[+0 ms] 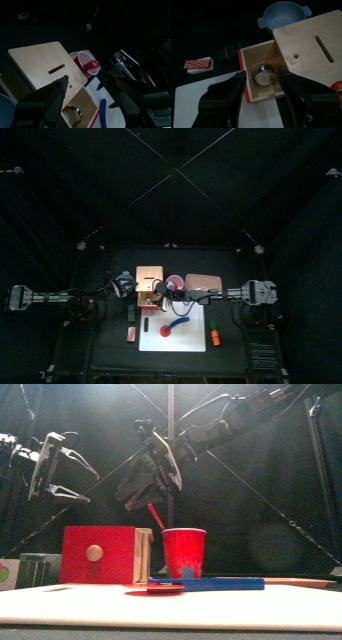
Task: Close drawer
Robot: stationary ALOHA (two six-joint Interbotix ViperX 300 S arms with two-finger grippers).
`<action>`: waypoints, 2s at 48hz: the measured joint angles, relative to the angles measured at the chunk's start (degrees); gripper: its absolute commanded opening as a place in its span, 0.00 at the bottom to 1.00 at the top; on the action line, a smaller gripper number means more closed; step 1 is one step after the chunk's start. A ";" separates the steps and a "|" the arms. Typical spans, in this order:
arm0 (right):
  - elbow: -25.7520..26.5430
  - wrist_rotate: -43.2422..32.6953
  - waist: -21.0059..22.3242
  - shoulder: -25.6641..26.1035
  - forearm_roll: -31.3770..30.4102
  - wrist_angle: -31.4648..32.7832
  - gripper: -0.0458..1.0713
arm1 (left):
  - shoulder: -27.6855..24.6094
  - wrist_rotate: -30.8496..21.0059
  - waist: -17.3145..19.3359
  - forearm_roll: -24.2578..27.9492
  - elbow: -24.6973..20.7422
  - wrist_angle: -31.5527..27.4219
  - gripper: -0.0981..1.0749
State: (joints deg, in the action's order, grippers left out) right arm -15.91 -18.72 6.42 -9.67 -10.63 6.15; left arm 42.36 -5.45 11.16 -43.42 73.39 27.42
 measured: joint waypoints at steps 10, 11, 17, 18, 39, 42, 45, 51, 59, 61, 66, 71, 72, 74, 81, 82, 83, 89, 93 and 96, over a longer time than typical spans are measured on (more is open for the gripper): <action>0.18 0.00 -3.25 -0.79 0.09 0.00 0.82 | -1.14 0.09 2.37 0.09 -0.70 -0.18 0.90; 0.26 0.00 -3.87 -1.23 0.00 0.00 0.82 | -1.41 0.09 2.90 0.09 -0.88 -0.18 0.90; 1.14 0.00 -6.94 -4.57 0.00 1.49 0.81 | -5.01 0.09 7.38 0.00 -4.13 -2.20 0.90; 1.41 0.00 -7.21 -5.01 0.00 1.85 0.81 | -5.89 0.09 8.26 0.00 -4.83 -2.81 0.89; 6.94 0.53 -7.91 -11.43 -0.09 6.50 0.58 | -19.95 0.00 21.18 -1.23 -14.33 -8.96 0.50; 7.47 0.62 -7.91 -11.78 -0.09 6.86 0.54 | -21.53 0.09 21.97 -1.23 -15.38 -9.58 0.43; 8.17 0.62 -7.91 -12.30 -0.35 7.38 0.51 | -23.29 0.00 22.32 -1.32 -16.35 -10.37 0.39; 9.58 0.53 -7.91 -13.54 -1.49 8.88 0.49 | -28.04 0.18 22.68 -1.23 -19.42 -11.78 0.39; 11.43 0.53 -7.91 -15.03 -3.16 12.13 0.49 | -32.96 0.26 23.38 -0.62 -22.94 -14.15 0.39; 11.87 0.53 -7.91 -15.29 -3.78 13.01 0.49 | -34.01 0.18 23.38 -0.44 -23.55 -15.38 0.39; 12.57 0.00 -7.91 -15.73 -4.57 14.33 0.49 | -36.04 0.26 23.82 -0.18 -25.05 -17.67 0.39; 13.27 0.00 -7.65 -15.91 -4.83 14.59 0.49 | -36.83 0.26 24.17 0.26 -25.75 -18.90 0.39; 13.36 0.00 -7.65 -15.91 -4.92 14.50 0.49 | -36.91 0.26 24.17 0.35 -25.84 -18.90 0.39; 13.62 0.00 -7.38 -15.91 -5.01 14.59 0.49 | -36.91 0.18 24.17 0.35 -25.84 -19.07 0.39; 14.68 0.00 -6.42 -16.61 -5.62 14.77 0.49 | -36.65 0.26 24.26 0.70 -25.84 -19.34 0.39; 14.85 0.00 -6.33 -16.70 -5.71 14.77 0.49 | -36.65 0.26 24.26 0.70 -25.75 -19.34 0.39; 14.94 0.00 -6.15 -16.70 -5.89 14.77 0.49 | -36.65 0.26 24.26 0.70 -25.75 -19.34 0.39; 15.47 0.09 -5.19 -17.05 -7.29 14.85 0.49 | -36.65 0.26 24.43 0.79 -25.75 -19.42 0.39; 15.73 0.00 -4.04 -17.14 -8.09 15.03 0.49 | -36.56 0.26 24.43 0.79 -25.75 -19.60 0.39; 16.00 0.00 -2.72 -17.14 -8.79 15.38 0.49 | -36.56 0.26 24.43 0.79 -25.75 -19.95 0.39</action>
State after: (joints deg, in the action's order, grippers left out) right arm 0.09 -18.72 3.69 -26.81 -19.42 21.53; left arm 5.80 -5.19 35.60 -42.63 47.64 7.47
